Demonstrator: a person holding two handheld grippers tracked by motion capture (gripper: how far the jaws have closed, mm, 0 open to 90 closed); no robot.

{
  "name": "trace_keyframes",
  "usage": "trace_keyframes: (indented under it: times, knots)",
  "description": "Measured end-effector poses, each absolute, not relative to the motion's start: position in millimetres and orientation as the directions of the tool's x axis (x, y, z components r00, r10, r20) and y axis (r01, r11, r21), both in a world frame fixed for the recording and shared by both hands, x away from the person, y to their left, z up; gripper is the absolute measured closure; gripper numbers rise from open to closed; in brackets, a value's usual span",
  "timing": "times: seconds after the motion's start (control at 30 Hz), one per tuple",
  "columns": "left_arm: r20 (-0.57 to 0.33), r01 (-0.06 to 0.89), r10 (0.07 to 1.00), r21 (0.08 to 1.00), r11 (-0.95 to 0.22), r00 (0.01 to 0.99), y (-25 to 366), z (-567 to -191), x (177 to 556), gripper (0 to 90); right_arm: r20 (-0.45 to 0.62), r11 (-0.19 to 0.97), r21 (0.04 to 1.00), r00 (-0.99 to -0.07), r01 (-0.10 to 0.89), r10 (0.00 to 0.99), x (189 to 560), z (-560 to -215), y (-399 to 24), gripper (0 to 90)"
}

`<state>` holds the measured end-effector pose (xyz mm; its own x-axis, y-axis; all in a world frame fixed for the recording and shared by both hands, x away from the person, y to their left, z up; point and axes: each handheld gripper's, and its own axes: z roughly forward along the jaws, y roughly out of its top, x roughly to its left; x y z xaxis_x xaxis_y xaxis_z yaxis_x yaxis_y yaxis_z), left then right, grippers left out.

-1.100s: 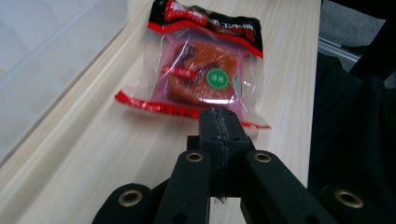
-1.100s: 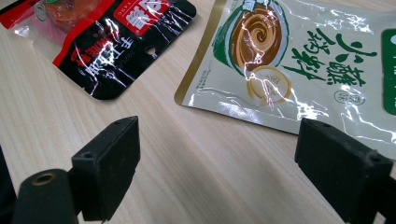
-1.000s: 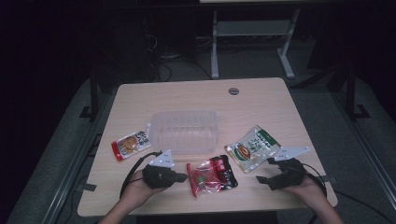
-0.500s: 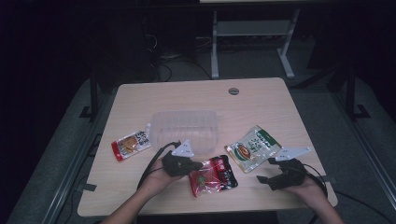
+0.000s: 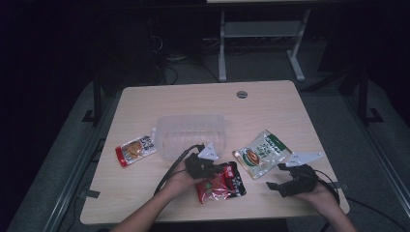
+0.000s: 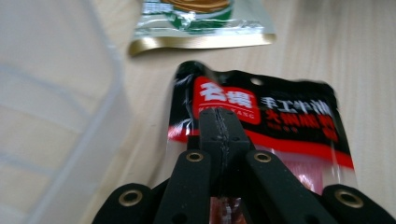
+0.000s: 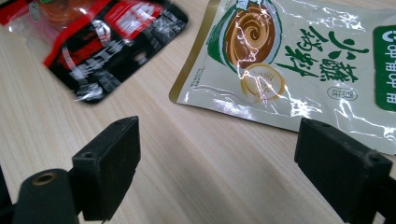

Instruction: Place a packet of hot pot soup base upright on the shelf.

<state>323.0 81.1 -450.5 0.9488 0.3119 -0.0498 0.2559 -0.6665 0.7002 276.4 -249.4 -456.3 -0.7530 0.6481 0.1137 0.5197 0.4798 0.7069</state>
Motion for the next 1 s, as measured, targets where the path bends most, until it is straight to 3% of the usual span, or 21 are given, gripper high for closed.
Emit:
trace_keyframes:
  times: [0.3,0.87,1.0]
  knots:
    - [-0.056,0.252,0.303,0.708,-0.660,0.951,83.3,-445.1,318.9,89.8,0.118,0.472,0.709,-0.748,0.524,0.653,276.2,-455.8,-249.5,13.6]
    - [-0.055,0.318,0.396,0.701,-0.639,0.916,158.0,-424.3,294.7,89.8,0.114,0.451,0.725,-0.736,0.521,0.667,269.7,-454.7,-245.8,13.0]
    - [-0.073,0.337,0.404,0.694,-0.637,0.912,158.7,-428.7,299.3,89.9,0.109,0.461,0.720,-0.742,0.518,0.662,267.6,-454.4,-242.5,13.1]
